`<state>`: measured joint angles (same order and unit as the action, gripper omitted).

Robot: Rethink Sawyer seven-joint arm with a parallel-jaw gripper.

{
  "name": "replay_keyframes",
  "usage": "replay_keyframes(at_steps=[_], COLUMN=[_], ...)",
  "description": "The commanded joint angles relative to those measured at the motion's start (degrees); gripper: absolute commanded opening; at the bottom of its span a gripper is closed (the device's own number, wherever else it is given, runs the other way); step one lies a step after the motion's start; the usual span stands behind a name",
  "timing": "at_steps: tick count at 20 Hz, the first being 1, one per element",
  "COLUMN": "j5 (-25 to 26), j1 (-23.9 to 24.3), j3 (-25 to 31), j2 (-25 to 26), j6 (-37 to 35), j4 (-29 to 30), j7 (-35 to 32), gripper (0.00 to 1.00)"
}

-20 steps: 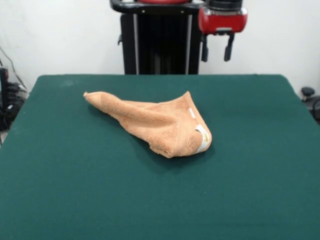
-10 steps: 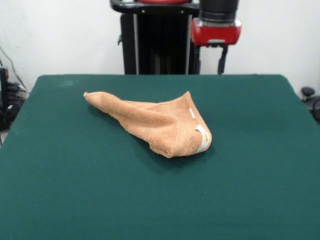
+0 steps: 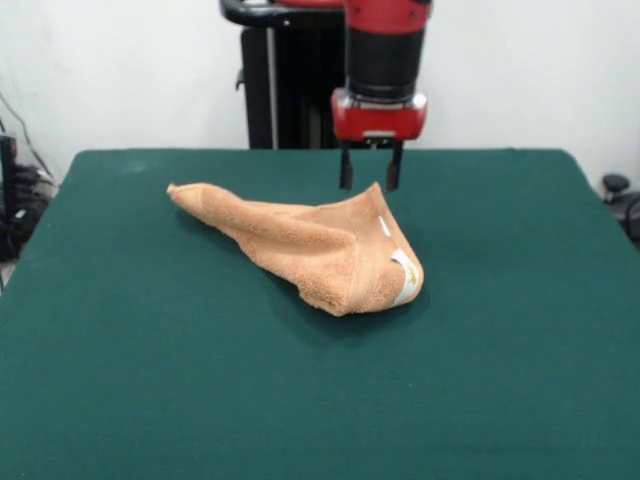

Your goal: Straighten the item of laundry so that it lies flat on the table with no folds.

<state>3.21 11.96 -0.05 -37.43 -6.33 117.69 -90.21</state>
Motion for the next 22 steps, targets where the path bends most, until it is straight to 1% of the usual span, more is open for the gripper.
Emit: replay_keyframes(at_steps=[1,4,7,17,22], j5=[3.1,4.1,4.1,3.1,2.8], j1=[0.0,0.5,-0.7,-4.5,-4.9], j3=[5.9,6.6,5.8,3.0,2.5], j2=[5.0,5.7,5.4,3.4,1.2], j6=[2.4,2.9,3.3,3.8,1.9], j4=[-5.7,-6.1,-5.7,-4.0,-2.9], j7=[-4.7,-5.1,-6.6,-9.7,-9.7], gripper=[1.0,1.0,1.0,1.0,1.0])
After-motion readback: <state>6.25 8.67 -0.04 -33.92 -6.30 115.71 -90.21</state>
